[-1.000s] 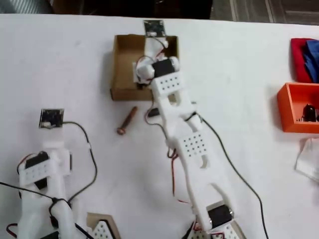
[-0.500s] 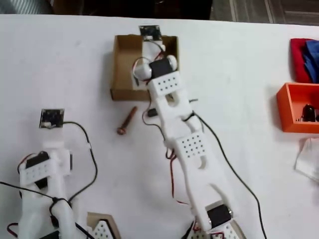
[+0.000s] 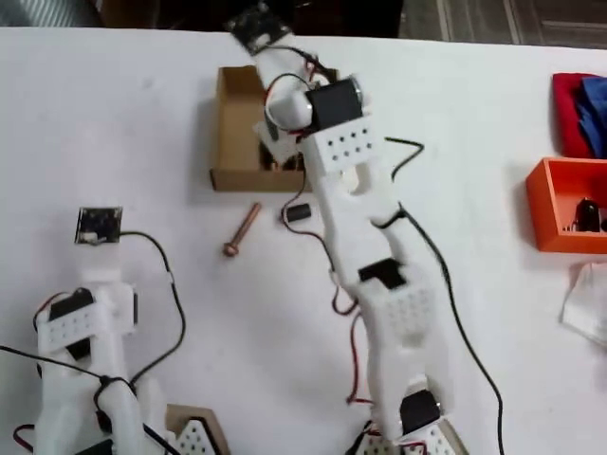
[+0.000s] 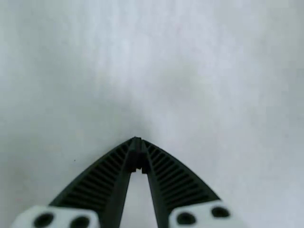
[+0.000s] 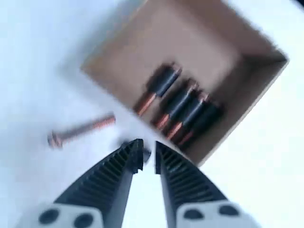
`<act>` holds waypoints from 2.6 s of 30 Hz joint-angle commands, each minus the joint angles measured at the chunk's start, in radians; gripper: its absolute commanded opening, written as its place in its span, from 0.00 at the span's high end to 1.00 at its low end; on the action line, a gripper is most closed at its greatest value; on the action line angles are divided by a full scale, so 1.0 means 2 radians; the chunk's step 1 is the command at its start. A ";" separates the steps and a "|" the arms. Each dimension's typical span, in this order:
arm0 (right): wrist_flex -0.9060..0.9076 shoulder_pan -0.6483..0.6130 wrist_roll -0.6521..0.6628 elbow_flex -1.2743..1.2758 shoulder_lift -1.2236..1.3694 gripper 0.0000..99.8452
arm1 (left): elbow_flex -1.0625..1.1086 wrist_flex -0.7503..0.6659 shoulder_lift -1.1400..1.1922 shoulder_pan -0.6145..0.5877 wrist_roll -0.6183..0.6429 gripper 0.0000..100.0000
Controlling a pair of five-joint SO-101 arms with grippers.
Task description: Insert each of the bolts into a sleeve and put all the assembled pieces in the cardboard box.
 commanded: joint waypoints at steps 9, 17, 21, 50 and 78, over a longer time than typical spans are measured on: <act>-0.020 -0.032 0.344 0.291 -0.096 0.76 | -0.001 -0.008 -0.011 0.005 -0.003 0.98; -0.090 -0.036 0.435 0.286 -0.007 0.76 | -0.001 -0.008 -0.011 0.005 -0.003 0.98; -0.125 -0.031 0.454 0.286 0.029 0.76 | -0.001 -0.008 -0.011 0.005 -0.003 0.98; -0.158 -0.020 0.452 0.285 0.112 0.87 | -0.001 -0.008 -0.011 0.005 -0.003 0.98; -0.394 -0.036 0.000 0.773 -0.339 0.98 | -0.001 -0.008 -0.011 0.005 -0.003 0.98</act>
